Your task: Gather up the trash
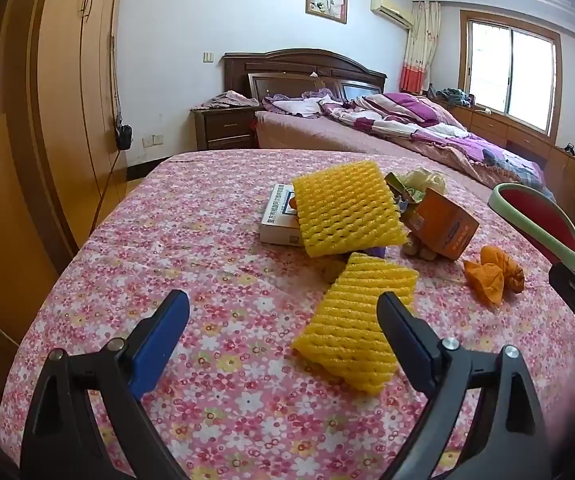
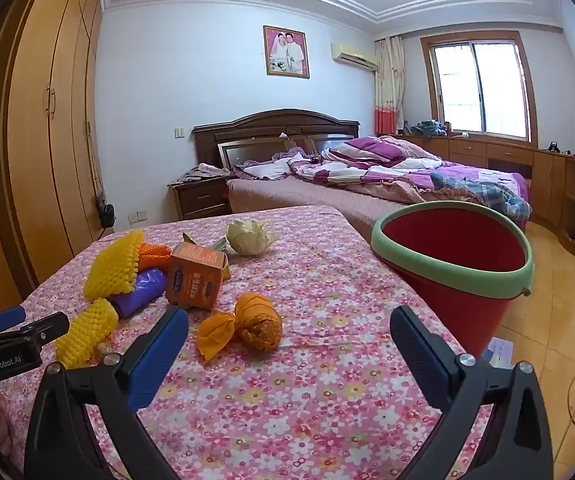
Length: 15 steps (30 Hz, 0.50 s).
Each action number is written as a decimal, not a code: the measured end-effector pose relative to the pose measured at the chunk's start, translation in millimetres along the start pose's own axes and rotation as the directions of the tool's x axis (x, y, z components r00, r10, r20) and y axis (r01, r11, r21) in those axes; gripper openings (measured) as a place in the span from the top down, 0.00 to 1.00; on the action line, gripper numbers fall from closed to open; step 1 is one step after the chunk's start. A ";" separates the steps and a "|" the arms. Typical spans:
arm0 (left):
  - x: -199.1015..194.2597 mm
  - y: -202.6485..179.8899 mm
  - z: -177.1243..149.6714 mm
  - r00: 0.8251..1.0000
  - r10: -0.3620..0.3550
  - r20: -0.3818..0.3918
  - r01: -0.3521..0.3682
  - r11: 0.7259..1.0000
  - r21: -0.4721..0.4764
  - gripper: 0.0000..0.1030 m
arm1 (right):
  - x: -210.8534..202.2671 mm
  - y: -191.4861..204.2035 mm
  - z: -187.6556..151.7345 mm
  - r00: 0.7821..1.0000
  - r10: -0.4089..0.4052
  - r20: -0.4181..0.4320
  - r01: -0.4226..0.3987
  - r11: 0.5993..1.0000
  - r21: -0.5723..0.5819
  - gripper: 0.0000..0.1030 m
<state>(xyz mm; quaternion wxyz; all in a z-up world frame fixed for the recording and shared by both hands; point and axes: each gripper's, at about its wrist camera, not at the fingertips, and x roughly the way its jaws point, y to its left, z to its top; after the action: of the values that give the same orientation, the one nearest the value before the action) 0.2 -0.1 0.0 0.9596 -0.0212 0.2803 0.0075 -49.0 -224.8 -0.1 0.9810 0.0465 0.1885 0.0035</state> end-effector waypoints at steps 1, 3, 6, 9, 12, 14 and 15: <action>0.0 0.2 0.0 1.000 -0.004 0.000 0.004 1.000 -0.002 0.08 | 0.2 0.1 0.0 1.000 -0.002 -0.003 0.002 1.000 -0.004 0.00; -0.3 0.2 -0.1 1.000 -0.006 0.002 0.006 1.000 -0.004 0.08 | 0.4 -0.6 0.0 1.000 -0.003 0.000 0.003 1.000 -0.002 0.00; -1.2 -0.4 -0.1 1.000 -0.006 0.005 0.006 1.000 -0.001 0.08 | 1.3 -3.0 0.4 1.000 -0.003 0.000 0.003 1.000 0.000 0.00; -1.4 -0.2 -0.5 1.000 -0.008 0.004 0.008 1.000 -0.004 0.08 | 0.9 0.3 -0.4 1.000 -0.005 0.001 0.005 1.000 -0.010 0.00; -3.2 0.0 -0.9 1.000 -0.010 0.010 0.010 1.000 -0.003 0.08 | 1.6 0.3 -0.3 1.000 -0.006 -0.001 0.006 1.000 -0.013 0.00; -3.2 -2.7 -1.5 1.000 -0.011 0.009 0.011 1.000 -0.003 0.08 | 1.6 0.0 -0.4 1.000 -0.004 0.000 0.004 1.000 -0.013 0.00; -3.7 -2.9 -1.6 1.000 -0.011 0.010 0.011 1.000 -0.003 0.08 | 1.9 0.2 -0.4 1.000 -0.005 -0.001 0.005 1.000 -0.014 0.00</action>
<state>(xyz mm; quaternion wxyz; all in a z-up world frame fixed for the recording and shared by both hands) -3.7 -3.1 0.8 0.9610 -0.0243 0.2754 0.0029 -47.4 -224.6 -1.1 0.9812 0.0392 0.1891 0.0024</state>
